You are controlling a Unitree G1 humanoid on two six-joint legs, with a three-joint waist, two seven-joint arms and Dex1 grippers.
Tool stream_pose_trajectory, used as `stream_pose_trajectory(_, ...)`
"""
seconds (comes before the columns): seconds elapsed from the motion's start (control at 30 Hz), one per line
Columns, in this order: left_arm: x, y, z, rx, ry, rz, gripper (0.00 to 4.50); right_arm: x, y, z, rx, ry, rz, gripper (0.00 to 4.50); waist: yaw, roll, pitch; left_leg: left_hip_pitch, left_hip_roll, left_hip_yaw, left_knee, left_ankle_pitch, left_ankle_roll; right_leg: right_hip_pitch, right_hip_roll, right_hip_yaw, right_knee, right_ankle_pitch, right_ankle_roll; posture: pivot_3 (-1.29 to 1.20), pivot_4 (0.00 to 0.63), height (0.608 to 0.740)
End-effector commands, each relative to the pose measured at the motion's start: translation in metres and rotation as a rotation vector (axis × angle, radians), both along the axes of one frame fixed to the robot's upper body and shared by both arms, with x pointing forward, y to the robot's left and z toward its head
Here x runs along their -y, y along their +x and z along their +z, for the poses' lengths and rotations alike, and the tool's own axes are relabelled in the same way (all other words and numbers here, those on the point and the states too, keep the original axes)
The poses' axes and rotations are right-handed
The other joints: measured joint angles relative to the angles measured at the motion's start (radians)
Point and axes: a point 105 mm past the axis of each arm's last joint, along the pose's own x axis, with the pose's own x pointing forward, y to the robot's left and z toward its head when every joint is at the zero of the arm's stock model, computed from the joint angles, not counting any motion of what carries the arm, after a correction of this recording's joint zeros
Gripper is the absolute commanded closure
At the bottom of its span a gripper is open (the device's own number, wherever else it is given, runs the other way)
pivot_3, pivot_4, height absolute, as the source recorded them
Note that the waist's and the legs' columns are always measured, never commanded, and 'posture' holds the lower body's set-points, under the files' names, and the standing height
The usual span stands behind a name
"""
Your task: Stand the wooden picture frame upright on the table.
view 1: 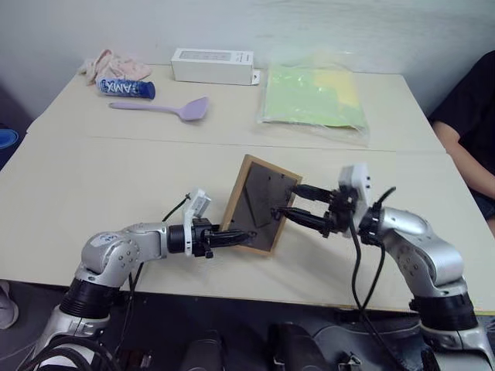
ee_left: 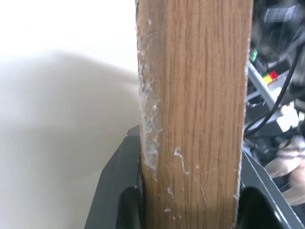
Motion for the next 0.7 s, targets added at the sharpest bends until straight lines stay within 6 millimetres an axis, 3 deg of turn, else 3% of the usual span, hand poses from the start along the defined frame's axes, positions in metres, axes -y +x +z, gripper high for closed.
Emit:
stream_pose_trajectory(0.03, -0.008, 0.003, -0.013, 0.028, 0.076, 0.022, 3.19, -0.016, 0.003, -0.001, -0.019, -0.019, 0.030, 1.02, 0.001, 0.000, 0.000, 0.000, 0.000, 0.000, 0.000, 0.000, 0.001, 0.000, 0.000, 0.000, 0.000, 0.000, 0.000, 0.00, 0.150, 0.740)
stream_pose_trajectory(0.13, -0.007, 0.004, -0.012, 0.033, 0.071, 0.021, 3.19, -0.025, 0.001, -0.001, -0.019, -0.023, 0.078, 1.02, 0.000, 0.000, 0.000, 0.000, 0.000, 0.000, 0.000, -0.001, 0.001, 0.001, -0.001, 0.000, -0.001, 0.000, 0.000, 0.00, 0.150, 0.740)
stream_pose_trajectory(0.3, -0.009, 0.008, -0.004, 0.002, 0.025, 0.059, 3.19, -0.039, -0.022, 0.007, -0.018, -0.007, 0.240, 1.02, 0.000, 0.000, 0.000, 0.001, 0.001, -0.001, 0.000, -0.001, 0.002, 0.001, -0.001, 0.000, -0.001, 0.000, 0.000, 0.00, 0.150, 0.740)
stream_pose_trajectory(0.47, -0.011, 0.013, 0.009, -0.054, -0.067, 0.084, 3.19, -0.027, -0.039, 0.014, 0.063, -0.037, 0.296, 1.02, 0.002, 0.000, 0.001, -0.001, 0.001, -0.002, 0.000, -0.002, 0.003, 0.001, -0.001, -0.001, -0.002, 0.000, 0.000, 0.00, 0.150, 0.740)
stream_pose_trajectory(0.7, -0.010, 0.007, 0.015, -0.171, -0.128, 0.052, 3.19, -0.010, -0.038, 0.007, 0.253, -0.116, 0.239, 1.02, 0.002, 0.000, 0.001, -0.002, 0.001, -0.002, -0.002, -0.002, 0.003, 0.001, -0.001, -0.002, -0.005, 0.000, 0.001, 0.00, 0.150, 0.740)
